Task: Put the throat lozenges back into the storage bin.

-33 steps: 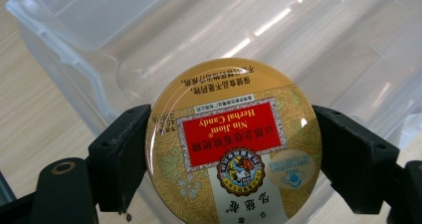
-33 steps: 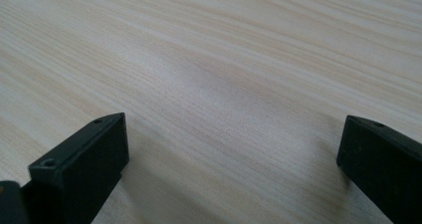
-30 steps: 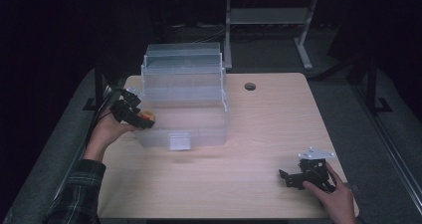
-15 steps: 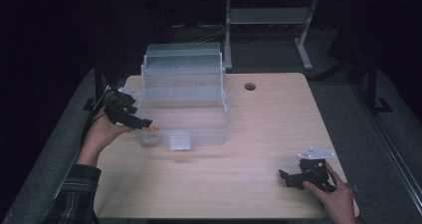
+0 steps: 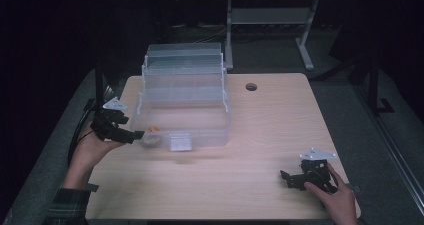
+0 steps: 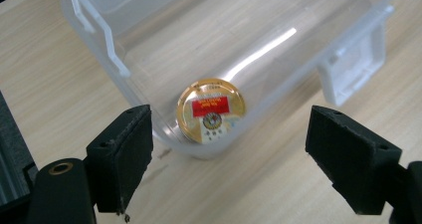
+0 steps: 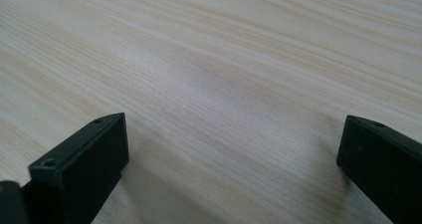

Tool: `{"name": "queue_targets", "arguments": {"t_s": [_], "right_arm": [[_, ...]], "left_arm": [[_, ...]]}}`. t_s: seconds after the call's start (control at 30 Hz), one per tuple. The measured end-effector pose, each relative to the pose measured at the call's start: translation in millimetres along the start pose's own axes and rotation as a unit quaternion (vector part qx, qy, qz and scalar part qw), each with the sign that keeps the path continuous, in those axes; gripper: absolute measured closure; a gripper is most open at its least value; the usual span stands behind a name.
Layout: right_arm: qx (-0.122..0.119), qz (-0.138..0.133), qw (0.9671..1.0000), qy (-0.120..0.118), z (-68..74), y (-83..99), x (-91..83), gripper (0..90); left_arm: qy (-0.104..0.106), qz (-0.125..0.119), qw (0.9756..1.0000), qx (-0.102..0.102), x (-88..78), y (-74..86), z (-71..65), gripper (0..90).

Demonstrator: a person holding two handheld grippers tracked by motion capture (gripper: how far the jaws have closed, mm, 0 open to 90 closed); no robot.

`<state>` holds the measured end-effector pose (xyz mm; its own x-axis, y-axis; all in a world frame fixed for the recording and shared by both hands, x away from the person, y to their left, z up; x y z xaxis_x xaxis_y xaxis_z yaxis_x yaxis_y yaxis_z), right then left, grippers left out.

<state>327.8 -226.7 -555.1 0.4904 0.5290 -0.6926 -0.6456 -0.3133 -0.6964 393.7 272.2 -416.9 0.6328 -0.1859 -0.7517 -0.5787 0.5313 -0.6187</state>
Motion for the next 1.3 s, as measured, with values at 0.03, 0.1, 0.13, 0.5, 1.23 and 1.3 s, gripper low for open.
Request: {"name": "queue_targets", "arguments": {"t_s": [0.03, 0.1, 0.13, 0.5, 1.23, 1.3], "right_arm": [[0.0, 0.0, 1.0, 0.0, 0.0, 0.0, 0.0, 0.0], [0.0, 0.0, 1.0, 0.0, 0.0, 0.0, 0.0, 0.0], [0.0, 0.0, 1.0, 0.0, 0.0, 0.0, 0.0, 0.0], [0.0, 0.0, 1.0, 0.0, 0.0, 0.0, 0.0, 0.0], [0.0, 0.0, 1.0, 0.0, 0.0, 0.0, 0.0, 0.0], [0.0, 0.0, 1.0, 0.0, 0.0, 0.0, 0.0, 0.0]], "left_arm": [[-0.001, -0.001, 1.0, 0.0, -1.6, 3.4, -1.1, 18.2], [0.001, -0.004, 1.0, -0.002, -3.1, 10.7, -4.8, 18.1], [0.001, -0.005, 1.0, -0.005, -3.2, 14.1, -6.5, 18.2], [-0.001, -0.015, 0.9998, -0.009, 0.9, 50.0, -26.9, 17.8], [-0.002, -0.03, 0.9995, 0.006, 38.8, 88.0, -56.8, 17.4], [0.001, -0.023, 0.9997, 0.01, 43.5, 92.6, -61.2, 17.5]]}}
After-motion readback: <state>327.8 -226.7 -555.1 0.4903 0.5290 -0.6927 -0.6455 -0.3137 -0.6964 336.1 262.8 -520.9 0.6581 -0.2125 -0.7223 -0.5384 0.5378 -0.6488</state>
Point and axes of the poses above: each handheld gripper's, and its own axes: x roughly forward along the jaws, y roughly out of its underside, z roughly to its left, the point moved 10 cm from there along x, roughly forward along the jaws, and after that the axes turned 13 degrees about -y, right-handed, at the moved point
